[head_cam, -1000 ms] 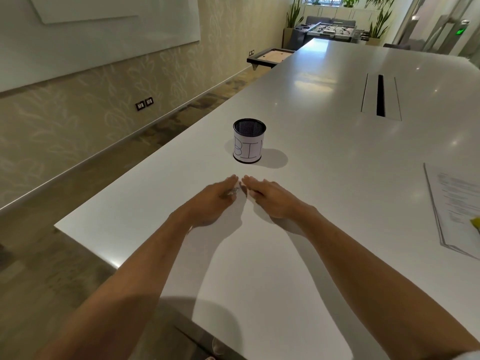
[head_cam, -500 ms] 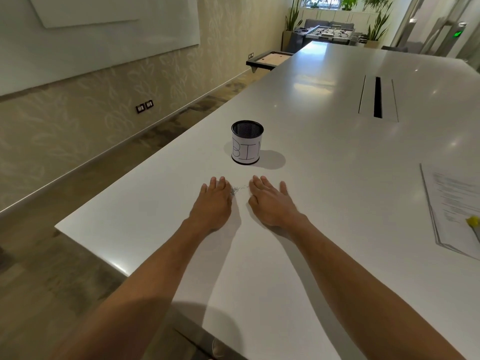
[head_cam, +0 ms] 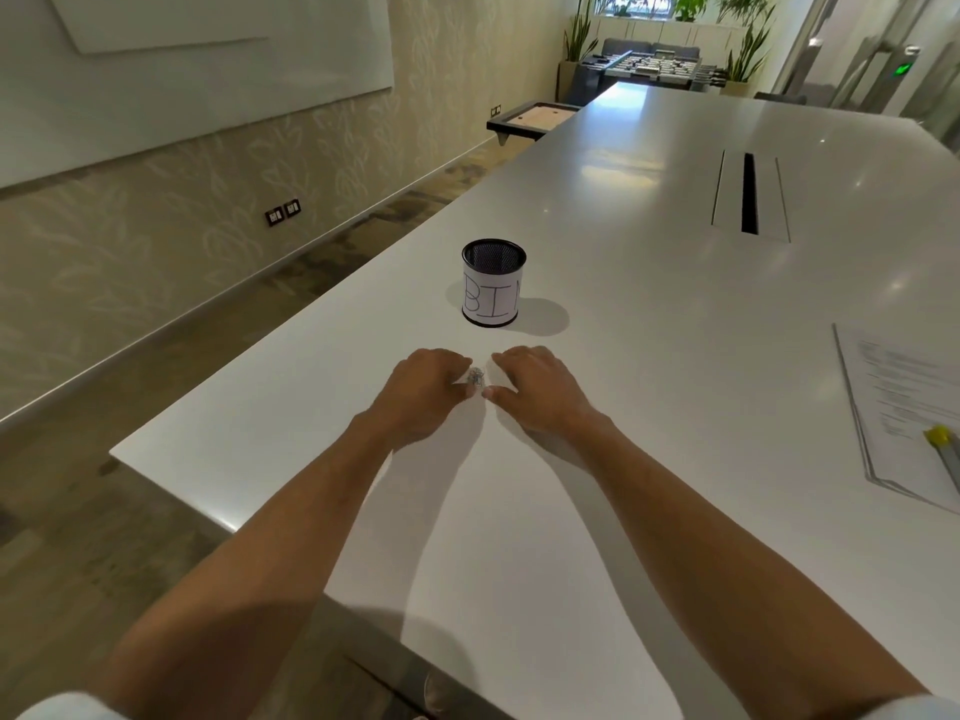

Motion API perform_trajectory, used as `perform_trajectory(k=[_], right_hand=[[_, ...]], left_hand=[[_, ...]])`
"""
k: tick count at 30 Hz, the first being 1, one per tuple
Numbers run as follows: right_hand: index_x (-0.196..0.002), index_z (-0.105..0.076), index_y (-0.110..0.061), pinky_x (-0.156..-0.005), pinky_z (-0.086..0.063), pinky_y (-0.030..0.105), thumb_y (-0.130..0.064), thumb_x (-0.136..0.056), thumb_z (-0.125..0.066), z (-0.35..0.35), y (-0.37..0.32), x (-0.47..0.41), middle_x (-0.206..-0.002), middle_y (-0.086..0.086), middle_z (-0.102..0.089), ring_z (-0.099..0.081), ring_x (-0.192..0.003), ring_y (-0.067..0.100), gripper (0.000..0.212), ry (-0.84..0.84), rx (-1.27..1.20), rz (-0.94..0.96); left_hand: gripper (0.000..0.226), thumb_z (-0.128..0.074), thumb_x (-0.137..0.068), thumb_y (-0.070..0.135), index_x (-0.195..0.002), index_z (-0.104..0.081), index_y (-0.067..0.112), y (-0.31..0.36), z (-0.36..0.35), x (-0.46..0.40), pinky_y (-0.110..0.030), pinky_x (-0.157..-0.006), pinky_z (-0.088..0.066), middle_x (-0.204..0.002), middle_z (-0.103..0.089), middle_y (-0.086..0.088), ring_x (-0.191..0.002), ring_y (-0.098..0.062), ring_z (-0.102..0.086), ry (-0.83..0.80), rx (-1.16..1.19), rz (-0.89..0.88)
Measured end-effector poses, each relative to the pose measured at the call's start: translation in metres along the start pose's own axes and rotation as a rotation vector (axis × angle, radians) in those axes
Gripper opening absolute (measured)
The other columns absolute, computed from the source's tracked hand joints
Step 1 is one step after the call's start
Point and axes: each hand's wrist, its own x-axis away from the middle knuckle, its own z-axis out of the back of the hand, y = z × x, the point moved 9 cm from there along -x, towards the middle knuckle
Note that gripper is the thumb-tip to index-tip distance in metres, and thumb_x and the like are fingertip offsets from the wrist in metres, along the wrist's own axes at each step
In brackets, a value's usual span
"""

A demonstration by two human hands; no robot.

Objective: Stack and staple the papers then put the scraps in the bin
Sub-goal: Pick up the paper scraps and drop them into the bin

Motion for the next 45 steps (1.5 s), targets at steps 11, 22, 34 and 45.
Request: perform_trajectory(k=[11, 22, 34, 45], right_hand=[[-0.085, -0.078, -0.006, -0.062, -0.037, 0.025, -0.018, -0.083, -0.073, 0.008, -0.013, -0.023, -0.064, 0.0, -0.06, -0.053, -0.066, 0.018, 0.013, 0.037, -0.272, -0.036], [-0.091, -0.074, -0.013, -0.064, -0.046, 0.033, -0.012, -0.086, -0.064, 0.008, -0.012, -0.028, -0.091, 0.01, -0.069, -0.062, -0.082, 0.03, 0.012, 0.111, -0.118, -0.123], [-0.093, -0.065, -0.012, -0.063, -0.037, 0.031, -0.012, -0.09, -0.055, 0.006, -0.01, -0.024, -0.092, 0.005, -0.066, -0.051, -0.076, 0.02, 0.011, 0.134, -0.106, -0.181], [-0.082, -0.068, -0.012, -0.062, -0.041, 0.017, -0.01, -0.089, -0.067, 0.044, 0.01, -0.037, -0.075, -0.004, -0.063, -0.056, -0.067, 0.007, 0.007, 0.28, -0.573, -0.222]], left_hand=[[0.013, -0.069, -0.085, 0.021, -0.088, -0.078, 0.012, 0.008, 0.0, -0.029, -0.037, -0.069, -0.048, -0.086, -0.068, -0.013, -0.078, -0.026, -0.061, -0.079, -0.047, -0.015], [0.016, -0.065, -0.089, 0.024, -0.093, -0.077, 0.015, 0.009, -0.003, -0.036, -0.041, -0.07, -0.052, -0.082, -0.07, -0.008, -0.073, -0.026, -0.062, -0.057, -0.158, -0.069], [0.013, -0.047, -0.088, 0.0, -0.088, -0.059, 0.005, 0.013, -0.01, -0.027, -0.03, -0.064, -0.039, -0.089, -0.057, -0.01, -0.076, -0.022, -0.049, 0.026, -0.197, -0.074], [0.014, -0.055, -0.089, 0.006, -0.09, -0.069, 0.008, 0.007, 0.023, -0.058, -0.027, -0.068, -0.047, -0.084, -0.065, -0.003, -0.075, -0.015, -0.057, 0.032, 0.326, 0.112]])
